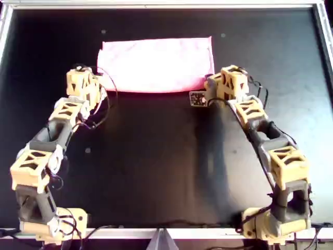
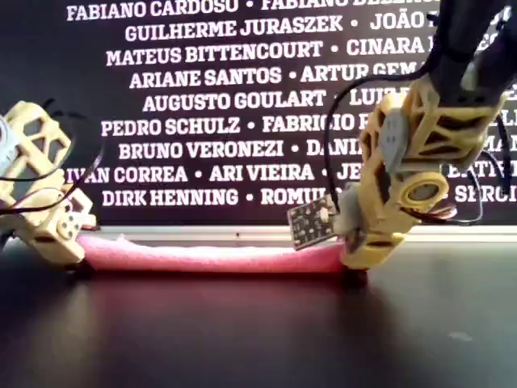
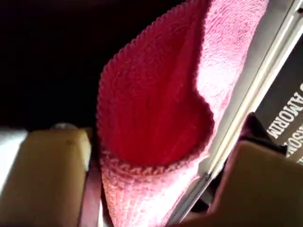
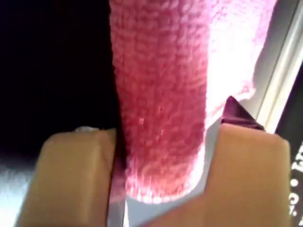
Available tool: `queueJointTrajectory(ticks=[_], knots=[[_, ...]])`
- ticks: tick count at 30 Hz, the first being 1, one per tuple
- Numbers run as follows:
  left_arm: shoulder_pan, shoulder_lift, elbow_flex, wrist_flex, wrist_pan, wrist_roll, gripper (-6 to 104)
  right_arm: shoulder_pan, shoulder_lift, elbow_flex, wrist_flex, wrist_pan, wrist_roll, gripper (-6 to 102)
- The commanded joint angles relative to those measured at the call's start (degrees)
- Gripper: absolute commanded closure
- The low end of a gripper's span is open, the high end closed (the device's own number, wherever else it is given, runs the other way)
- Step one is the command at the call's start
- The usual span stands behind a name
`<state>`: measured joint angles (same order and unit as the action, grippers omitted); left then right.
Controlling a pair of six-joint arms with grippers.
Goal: Fold a cloth
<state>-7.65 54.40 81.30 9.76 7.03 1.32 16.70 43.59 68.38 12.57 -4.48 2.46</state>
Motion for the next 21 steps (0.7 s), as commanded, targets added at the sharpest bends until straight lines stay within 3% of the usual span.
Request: queueJointTrajectory(ticks=[1,14,21], knots=[[0.4,-0.4,-1.4,0.0,0.3,0.4,-2,0.8,1.6,-4.6,-2.1,-0.2,-0.26,21],[0.4,-0.4,-1.4,0.0,0.4,0.4,-1,0.9,1.5,-4.6,-2.1,-0.2,-0.26,21],[0.4,-0.4,-1.4,0.1,0.4,0.4,14,0.8,1.5,-4.6,-2.1,-0.2,-0.26,25]])
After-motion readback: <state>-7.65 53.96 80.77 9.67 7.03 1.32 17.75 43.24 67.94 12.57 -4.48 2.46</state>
